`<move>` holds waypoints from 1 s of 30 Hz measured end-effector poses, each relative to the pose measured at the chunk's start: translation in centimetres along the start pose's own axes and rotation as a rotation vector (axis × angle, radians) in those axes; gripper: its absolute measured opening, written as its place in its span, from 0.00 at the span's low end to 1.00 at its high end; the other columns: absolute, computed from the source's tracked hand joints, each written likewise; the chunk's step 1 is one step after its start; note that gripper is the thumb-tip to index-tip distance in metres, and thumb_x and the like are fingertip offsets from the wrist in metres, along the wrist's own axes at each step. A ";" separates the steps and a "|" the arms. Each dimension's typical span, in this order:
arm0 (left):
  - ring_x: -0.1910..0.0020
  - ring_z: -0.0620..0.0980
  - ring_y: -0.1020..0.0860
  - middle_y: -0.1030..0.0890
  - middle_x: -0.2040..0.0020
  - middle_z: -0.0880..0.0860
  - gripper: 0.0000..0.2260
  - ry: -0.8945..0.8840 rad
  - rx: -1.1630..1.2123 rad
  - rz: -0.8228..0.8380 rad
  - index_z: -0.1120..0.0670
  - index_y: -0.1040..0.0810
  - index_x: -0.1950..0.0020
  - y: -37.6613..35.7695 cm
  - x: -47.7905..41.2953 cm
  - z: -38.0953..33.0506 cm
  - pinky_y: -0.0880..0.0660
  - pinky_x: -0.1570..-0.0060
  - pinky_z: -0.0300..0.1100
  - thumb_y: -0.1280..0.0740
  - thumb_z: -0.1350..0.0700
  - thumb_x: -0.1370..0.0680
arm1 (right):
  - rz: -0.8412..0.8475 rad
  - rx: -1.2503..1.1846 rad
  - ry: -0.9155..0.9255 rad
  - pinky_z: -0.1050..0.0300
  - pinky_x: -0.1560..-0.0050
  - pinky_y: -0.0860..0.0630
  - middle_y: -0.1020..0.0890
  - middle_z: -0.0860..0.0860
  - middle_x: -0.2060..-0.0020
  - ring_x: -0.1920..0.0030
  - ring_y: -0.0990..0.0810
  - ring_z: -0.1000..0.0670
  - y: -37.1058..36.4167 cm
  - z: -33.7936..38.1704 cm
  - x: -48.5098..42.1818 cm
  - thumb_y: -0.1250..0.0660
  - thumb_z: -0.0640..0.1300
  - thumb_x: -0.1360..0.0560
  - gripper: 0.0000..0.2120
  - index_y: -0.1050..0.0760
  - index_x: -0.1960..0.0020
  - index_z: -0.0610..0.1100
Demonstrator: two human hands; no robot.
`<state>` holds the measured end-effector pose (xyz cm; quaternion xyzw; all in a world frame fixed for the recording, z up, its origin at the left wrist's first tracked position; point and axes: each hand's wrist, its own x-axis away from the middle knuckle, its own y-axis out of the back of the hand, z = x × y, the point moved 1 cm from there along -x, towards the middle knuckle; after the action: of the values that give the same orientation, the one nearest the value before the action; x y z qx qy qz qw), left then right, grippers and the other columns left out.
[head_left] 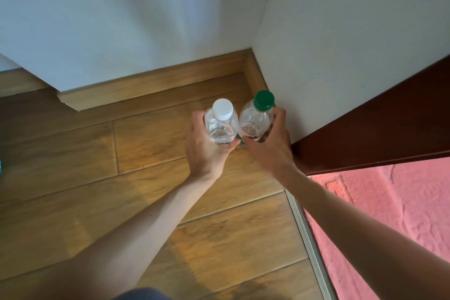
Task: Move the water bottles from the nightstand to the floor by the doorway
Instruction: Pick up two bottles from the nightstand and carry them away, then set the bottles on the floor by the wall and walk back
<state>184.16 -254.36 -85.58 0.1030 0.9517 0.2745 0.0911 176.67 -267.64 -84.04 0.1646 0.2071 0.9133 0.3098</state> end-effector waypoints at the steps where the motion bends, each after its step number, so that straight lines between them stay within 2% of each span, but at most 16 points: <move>1: 0.50 0.48 0.24 0.26 0.49 0.43 0.37 0.004 0.001 -0.006 0.50 0.33 0.42 -0.1 0.1 0.0 0.21 0.57 0.49 0.16 0.50 0.43 | 0.011 -0.003 -0.003 0.74 0.56 0.30 0.27 0.57 0.50 0.50 0.26 0.60 -0.1 -0.1 -0.1 0.21 0.41 0.34 0.34 0.41 0.41 0.56; 5: 0.51 0.48 0.24 0.23 0.48 0.47 0.38 0.025 0.000 -0.018 0.53 0.33 0.41 -0.4 0.3 -0.2 0.22 0.58 0.46 0.16 0.49 0.43 | 0.029 -0.014 0.003 0.80 0.60 0.32 0.29 0.61 0.51 0.52 0.28 0.69 -0.1 -0.2 -0.2 0.21 0.41 0.34 0.34 0.42 0.41 0.56; 8: 0.50 0.49 0.23 0.22 0.46 0.49 0.39 0.048 -0.011 -0.017 0.52 0.34 0.41 -0.5 0.4 -0.4 0.22 0.59 0.45 0.16 0.49 0.43 | 0.029 -0.011 0.016 0.77 0.59 0.31 0.28 0.58 0.49 0.50 0.28 0.66 -0.2 -0.1 -0.2 0.22 0.42 0.33 0.34 0.42 0.40 0.56; 10: 0.50 0.48 0.23 0.22 0.45 0.51 0.39 0.062 -0.015 -0.013 0.53 0.34 0.40 -0.6 0.5 -0.5 0.23 0.59 0.42 0.16 0.48 0.43 | 0.030 -0.014 0.029 0.75 0.57 0.30 0.28 0.59 0.49 0.49 0.28 0.66 -0.1 -0.1 -0.2 0.22 0.41 0.33 0.34 0.42 0.39 0.56; 13: 0.51 0.47 0.25 0.23 0.44 0.52 0.40 0.087 -0.045 -0.009 0.56 0.33 0.39 -0.5 0.5 -0.8 0.26 0.60 0.39 0.16 0.48 0.43 | 0.045 -0.026 0.028 0.77 0.57 0.30 0.29 0.62 0.50 0.49 0.28 0.68 -0.1 -0.1 -0.2 0.22 0.41 0.32 0.35 0.42 0.39 0.57; 16: 0.50 0.47 0.25 0.23 0.43 0.53 0.41 0.104 -0.049 0.009 0.57 0.33 0.38 -0.5 0.5 -1.0 0.26 0.60 0.39 0.16 0.48 0.43 | 0.030 -0.027 0.041 0.77 0.56 0.30 0.28 0.57 0.48 0.48 0.28 0.67 -0.1 -0.1 0.0 0.22 0.42 0.33 0.35 0.43 0.39 0.57; 20: 0.49 0.45 0.27 0.25 0.43 0.52 0.40 0.113 -0.055 0.046 0.57 0.34 0.37 -0.2 0.6 -1.2 0.31 0.59 0.32 0.17 0.49 0.42 | 0.033 -0.040 0.033 0.75 0.55 0.29 0.27 0.57 0.48 0.47 0.27 0.63 0.0 -0.3 0.2 0.22 0.41 0.33 0.34 0.41 0.40 0.57; 23: 0.47 0.45 0.28 0.27 0.43 0.50 0.39 0.145 -0.118 0.105 0.56 0.32 0.35 0.2 0.5 -0.8 0.30 0.55 0.36 0.18 0.47 0.41 | 0.068 -0.034 0.009 0.77 0.53 0.31 0.27 0.58 0.48 0.47 0.27 0.64 0.3 -0.4 0.1 0.22 0.38 0.35 0.36 0.40 0.38 0.55; 25: 0.44 0.47 0.29 0.29 0.43 0.50 0.39 0.174 -0.162 0.177 0.55 0.31 0.35 0.6 0.5 -0.6 0.31 0.51 0.37 0.18 0.46 0.40 | 0.111 -0.007 -0.043 0.72 0.46 0.29 0.27 0.56 0.46 0.47 0.27 0.62 0.4 -0.6 0.3 0.24 0.33 0.36 0.37 0.39 0.35 0.52; 27: 0.41 0.50 0.30 0.30 0.41 0.52 0.39 0.250 -0.207 0.299 0.56 0.33 0.36 1.3 0.6 -0.7 0.33 0.48 0.35 0.18 0.47 0.40 | 0.179 0.077 -0.112 0.59 0.37 0.28 0.28 0.51 0.41 0.41 0.28 0.54 0.5 -0.7 0.8 0.31 0.26 0.38 0.41 0.41 0.32 0.50; 30: 0.32 0.55 0.33 0.35 0.32 0.57 0.44 0.373 -0.336 0.552 0.59 0.40 0.28 3.3 1.1 -1.7 0.34 0.37 0.40 0.20 0.47 0.35 | 0.335 0.351 -0.224 0.50 0.40 0.28 0.30 0.45 0.38 0.38 0.28 0.43 1.2 0.3 2.1 0.34 0.31 0.34 0.36 0.45 0.31 0.45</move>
<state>183.17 -252.20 -82.49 0.2877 0.8299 0.4553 -0.1458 174.61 -267.06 -82.83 0.3476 0.2967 0.8780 0.1422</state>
